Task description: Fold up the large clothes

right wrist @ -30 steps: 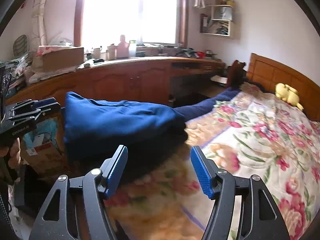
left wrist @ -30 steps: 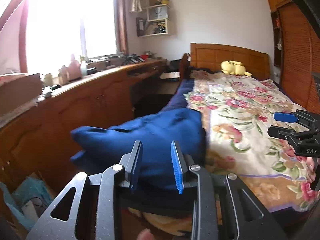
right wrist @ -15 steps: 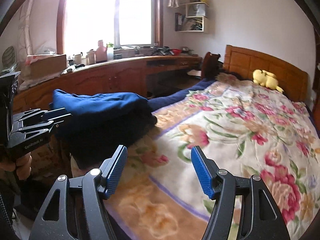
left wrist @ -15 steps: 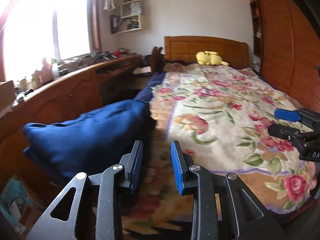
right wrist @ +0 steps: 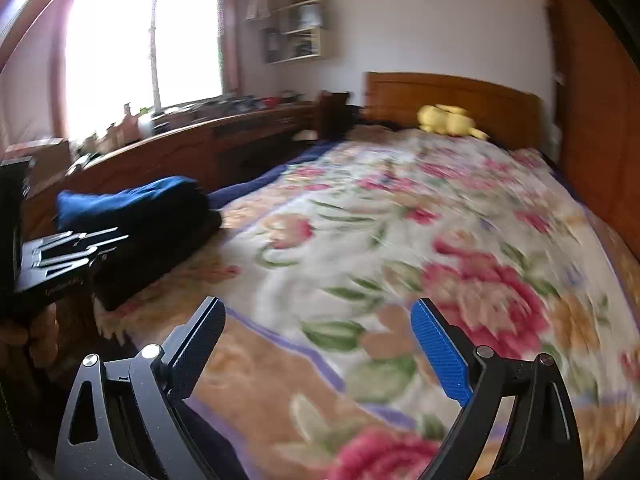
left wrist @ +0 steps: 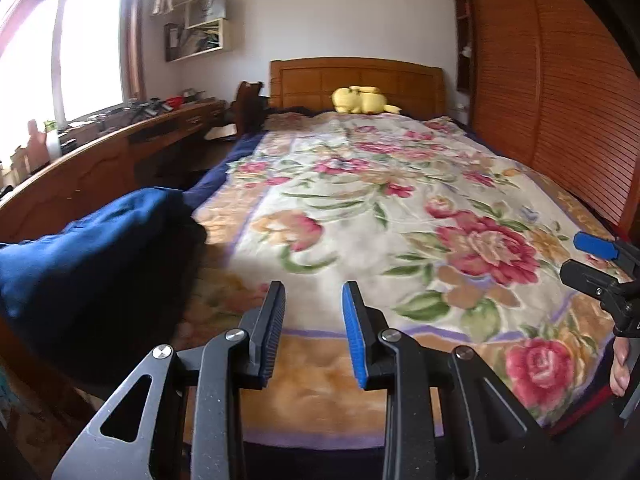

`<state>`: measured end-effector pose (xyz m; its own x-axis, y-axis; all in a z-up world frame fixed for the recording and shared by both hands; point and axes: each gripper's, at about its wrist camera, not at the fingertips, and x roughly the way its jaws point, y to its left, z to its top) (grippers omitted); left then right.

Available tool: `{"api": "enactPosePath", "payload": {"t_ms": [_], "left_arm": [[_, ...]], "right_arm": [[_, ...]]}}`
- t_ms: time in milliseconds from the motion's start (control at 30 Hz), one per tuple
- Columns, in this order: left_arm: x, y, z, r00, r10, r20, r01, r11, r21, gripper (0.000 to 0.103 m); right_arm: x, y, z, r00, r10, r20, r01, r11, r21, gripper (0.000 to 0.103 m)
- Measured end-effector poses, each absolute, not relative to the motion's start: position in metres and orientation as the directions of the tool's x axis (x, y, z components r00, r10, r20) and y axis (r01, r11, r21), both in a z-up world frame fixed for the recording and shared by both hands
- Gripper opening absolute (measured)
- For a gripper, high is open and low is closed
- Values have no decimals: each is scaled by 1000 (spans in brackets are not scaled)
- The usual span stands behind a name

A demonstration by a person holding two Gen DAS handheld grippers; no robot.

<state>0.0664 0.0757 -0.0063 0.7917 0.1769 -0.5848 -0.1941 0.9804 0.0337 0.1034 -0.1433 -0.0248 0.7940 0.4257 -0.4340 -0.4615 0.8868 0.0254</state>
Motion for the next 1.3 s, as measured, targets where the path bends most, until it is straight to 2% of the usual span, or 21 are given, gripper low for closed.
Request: {"api": "enactPosePath", "payload": {"t_ms": [233, 333, 600, 900, 1300], "left_arm": [[73, 17, -18, 787, 89, -610, -103, 995, 13, 30], [71, -4, -16, 792, 59, -608, -69, 998, 8, 31], [56, -41, 15, 827, -20, -561, 2, 999, -32, 31], [38, -50, 47, 866, -22, -499, 9, 1000, -27, 31], [34, -49, 49, 869, -8, -494, -3, 1000, -21, 31]], "right_arm": [[70, -187, -30, 848, 297, -438, -316, 948, 31, 94], [51, -202, -25, 851, 297, -434, -288, 954, 86, 94], [-1, -216, -1, 905, 224, -361, -202, 974, 98, 94], [-55, -219, 0, 943, 197, -268, -177, 979, 96, 94], [-46, -226, -11, 949, 183, -255, -165, 982, 91, 94]]}}
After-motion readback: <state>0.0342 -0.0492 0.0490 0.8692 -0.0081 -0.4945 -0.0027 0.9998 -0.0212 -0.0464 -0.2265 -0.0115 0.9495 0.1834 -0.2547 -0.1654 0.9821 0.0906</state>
